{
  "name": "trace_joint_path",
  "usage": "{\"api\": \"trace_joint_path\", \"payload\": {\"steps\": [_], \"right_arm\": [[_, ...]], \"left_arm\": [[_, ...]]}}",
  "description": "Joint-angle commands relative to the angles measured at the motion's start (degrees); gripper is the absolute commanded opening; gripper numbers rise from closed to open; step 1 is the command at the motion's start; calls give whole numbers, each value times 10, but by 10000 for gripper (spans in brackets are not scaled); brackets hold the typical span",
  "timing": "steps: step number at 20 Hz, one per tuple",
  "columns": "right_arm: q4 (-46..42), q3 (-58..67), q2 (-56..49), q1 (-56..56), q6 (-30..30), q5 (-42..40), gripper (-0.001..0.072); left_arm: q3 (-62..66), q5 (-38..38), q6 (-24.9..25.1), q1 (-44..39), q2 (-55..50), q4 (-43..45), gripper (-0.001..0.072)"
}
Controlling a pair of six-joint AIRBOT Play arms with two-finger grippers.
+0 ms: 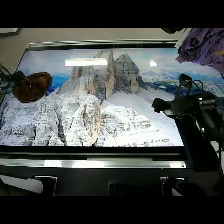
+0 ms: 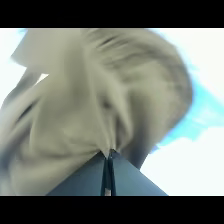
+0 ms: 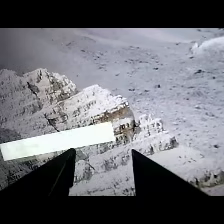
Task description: Fold the clothes and pants, and hang the long-sleeved shirts on hangers.
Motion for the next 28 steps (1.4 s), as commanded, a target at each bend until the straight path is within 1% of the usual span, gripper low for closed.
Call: {"api": "trace_joint_path", "payload": {"steps": [1,4,5,6,7,9,11,13,14,15,16,17,18,19,20,21,22,24,25,26,27,28], "right_arm": [[-40,1,26,0,0,-51,415],[-106,1,61,0,-1,-98,416],[-131,1,76,0,-4,-115,417],[-152,1,92,0,-10,-132,417],[-168,1,107,0,-18,-142,419],[-183,1,137,0,-30,-156,433],[-182,0,160,0,-30,-166,486],[-178,0,171,0,-24,-173,490],[-173,0,171,0,-18,-176,492],[-164,-1,170,0,-12,-175,493],[-160,-1,167,0,1,-174,494],[-165,-1,163,0,12,-170,529],[-180,-1,159,-1,26,-161,549],[-179,-1,154,-15,41,-144,549],[-144,-1,144,-48,48,-116,549],[-79,-1,127,-89,43,-86,548],[20,-1,98,-134,19,-52,548],[217,-1,16,-176,-82,-3,549],[281,-1,-29,-173,-127,6,550],[336,-1,-77,-162,-172,9,552],[372,-1,-117,-148,-214,12,553],[398,-1,-154,-126,-246,19,589]], "left_arm": [[2,-139,21,-72,111,-68,9],[2,-230,13,-196,159,-98,10],[2,-248,-1,-247,162,-98,10],[0,-254,-27,-296,161,-98,10],[-9,-244,-53,-348,159,-98,11],[-44,-197,-100,-445,151,-98,12],[-88,-145,-149,-523,131,-98,13],[-120,-112,-202,-572,95,-98,17],[-123,-109,-207,-583,76,-98,27],[-120,-111,-206,-583,65,-97,99],[-116,-113,-194,-572,65,-97,243],[-107,-123,-177,-553,72,-97,450],[-93,-143,-152,-527,82,-97,642],[-80,-165,-127,-498,94,-94,680],[-70,-186,-104,-465,109,-85,680],[-64,-202,-93,-435,123,-76,680],[-63,-211,-84,-405,136,-72,679],[-63,-224,-84,-346,151,-71,677],[-63,-230,-84,-324,152,-71,676],[-63,-232,-84,-302,151,-71,676],[-63,-232,-84,-287,150,-71,676],[-63,-232,-84,-272,150,-70,676]]}}
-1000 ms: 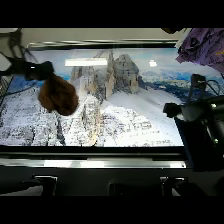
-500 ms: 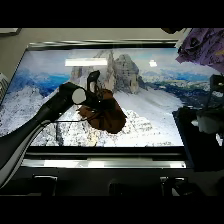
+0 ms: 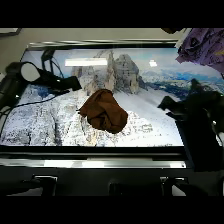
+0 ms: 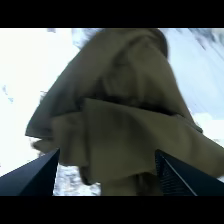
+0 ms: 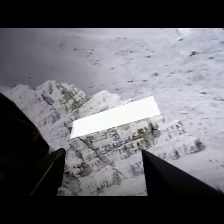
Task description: Fold the clothes and pants, and hang the long-sleeved shirts on hangers.
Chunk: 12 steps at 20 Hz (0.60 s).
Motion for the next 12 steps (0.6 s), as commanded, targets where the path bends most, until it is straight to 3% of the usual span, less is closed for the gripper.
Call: {"api": "trace_joint_path", "payload": {"steps": [1,10,11,12], "right_arm": [[192,0,-132,38,-144,50,667],[262,0,-238,191,-154,184,663],[264,0,-242,200,-154,194,638],[265,0,-244,207,-154,203,564]], "left_arm": [[2,-14,8,66,5,5,676],[2,-14,8,99,5,10,675],[2,-14,8,99,5,10,675],[2,-15,8,99,5,10,675]]}}
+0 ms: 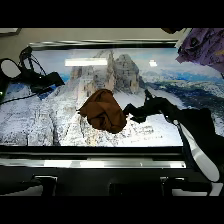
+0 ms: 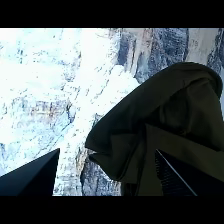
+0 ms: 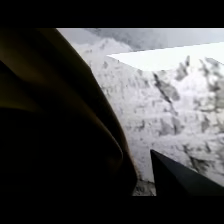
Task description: Fold the clothes and pants, and hang the long-sleeved shirts on hangers.
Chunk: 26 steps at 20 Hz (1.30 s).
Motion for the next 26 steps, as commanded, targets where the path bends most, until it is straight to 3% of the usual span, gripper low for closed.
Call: {"api": "trace_joint_path", "payload": {"steps": [1,2,3,4,7,12,14,17,19,22,26], "right_arm": [[21,0,-16,35,-5,53,428],[20,0,-16,35,-5,58,282],[15,0,-14,35,-5,64,85],[4,0,-12,35,-4,63,27],[-47,0,8,35,17,56,26],[-106,0,40,35,45,31,27],[-109,0,42,35,45,19,27],[-111,0,43,35,45,3,27],[-112,0,43,35,45,-4,27],[-111,0,43,35,45,-12,27],[-114,0,50,35,45,-14,27]], "left_arm": [[1,-4,0,3,0,2,675],[0,-12,-4,4,0,16,676],[-3,-20,-7,7,0,32,678],[-13,-19,-8,15,0,38,678],[-88,21,11,58,-4,-38,673],[-249,132,164,79,-61,-318,672],[-263,151,196,63,-95,-362,672],[-263,185,195,44,-127,-364,661],[-263,198,195,38,-138,-366,527],[-263,219,193,37,-153,-387,466],[-260,252,194,37,-158,-400,17]]}}
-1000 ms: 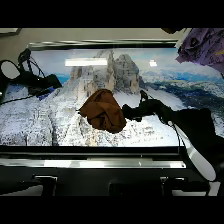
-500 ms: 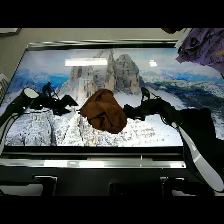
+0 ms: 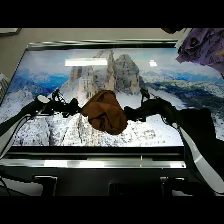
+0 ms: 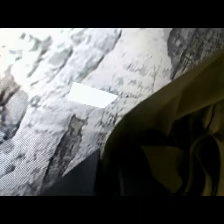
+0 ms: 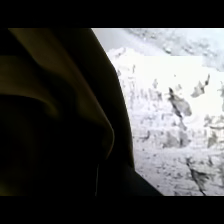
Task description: Fold the clothes and pants, and hang the long-sleeved shirts on hangers.
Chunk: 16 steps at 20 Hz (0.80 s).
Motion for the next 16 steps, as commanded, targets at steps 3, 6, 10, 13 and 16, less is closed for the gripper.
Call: {"api": "trace_joint_path", "payload": {"steps": [3,6,10,13,16], "right_arm": [[-25,1,32,0,0,8,26],[-100,34,88,0,2,14,26],[-219,161,169,0,2,-17,26],[-281,269,236,0,-3,-36,26],[-300,330,314,0,-3,-44,27]], "left_arm": [[40,19,19,7,3,-13,13],[136,-15,29,12,34,44,12],[310,-68,-5,12,110,198,11],[422,-83,-20,12,189,278,12],[471,-83,-19,12,285,304,13]]}}
